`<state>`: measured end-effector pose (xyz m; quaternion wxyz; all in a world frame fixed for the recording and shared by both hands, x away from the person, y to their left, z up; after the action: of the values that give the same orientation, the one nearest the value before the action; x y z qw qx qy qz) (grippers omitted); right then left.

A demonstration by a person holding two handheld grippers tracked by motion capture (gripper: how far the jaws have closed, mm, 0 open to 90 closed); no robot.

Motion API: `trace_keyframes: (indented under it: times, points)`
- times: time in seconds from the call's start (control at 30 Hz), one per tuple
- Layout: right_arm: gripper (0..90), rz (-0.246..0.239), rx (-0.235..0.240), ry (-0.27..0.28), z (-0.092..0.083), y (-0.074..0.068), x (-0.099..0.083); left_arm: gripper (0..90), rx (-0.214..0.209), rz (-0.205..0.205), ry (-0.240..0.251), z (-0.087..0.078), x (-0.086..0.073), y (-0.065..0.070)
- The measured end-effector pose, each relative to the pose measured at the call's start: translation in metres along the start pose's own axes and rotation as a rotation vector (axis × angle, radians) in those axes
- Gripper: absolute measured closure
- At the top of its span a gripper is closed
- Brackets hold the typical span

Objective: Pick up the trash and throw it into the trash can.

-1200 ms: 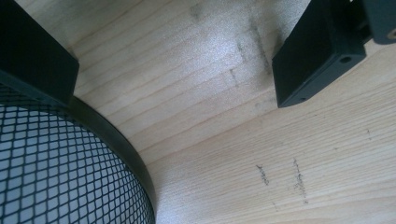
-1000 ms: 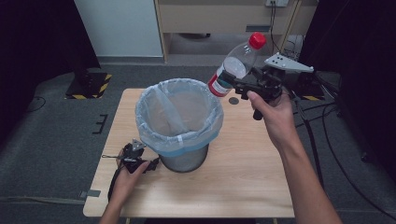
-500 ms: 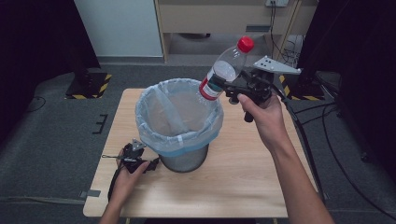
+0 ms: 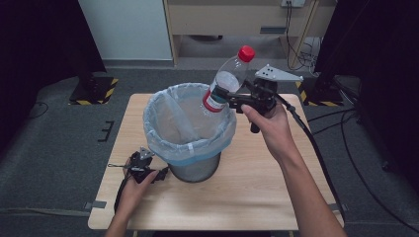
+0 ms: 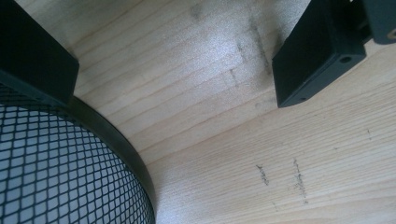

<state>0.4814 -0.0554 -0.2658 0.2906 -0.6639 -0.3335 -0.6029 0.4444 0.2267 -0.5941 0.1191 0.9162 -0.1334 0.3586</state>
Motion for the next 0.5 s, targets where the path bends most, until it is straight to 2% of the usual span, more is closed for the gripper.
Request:
trace_keyframes:
  times: [0.5]
  points:
    - [28.1, -0.014, 0.003, -0.072, 0.011, -0.001, -0.024, 0.0, 0.0, 0.0, 0.0, 0.0, 0.0, 0.0]
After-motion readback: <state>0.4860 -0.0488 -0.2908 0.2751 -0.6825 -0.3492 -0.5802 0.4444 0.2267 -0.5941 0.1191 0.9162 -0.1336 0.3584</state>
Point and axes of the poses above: each handheld gripper's, and its own axes: z roughly forward along the jaws, x roughly out of its top, y roughly to its right, the point moved 8 cm from there along z, roughly forward along the jaws, and after that the axes turned 10 degrees about -z, right-handed, at the moved point
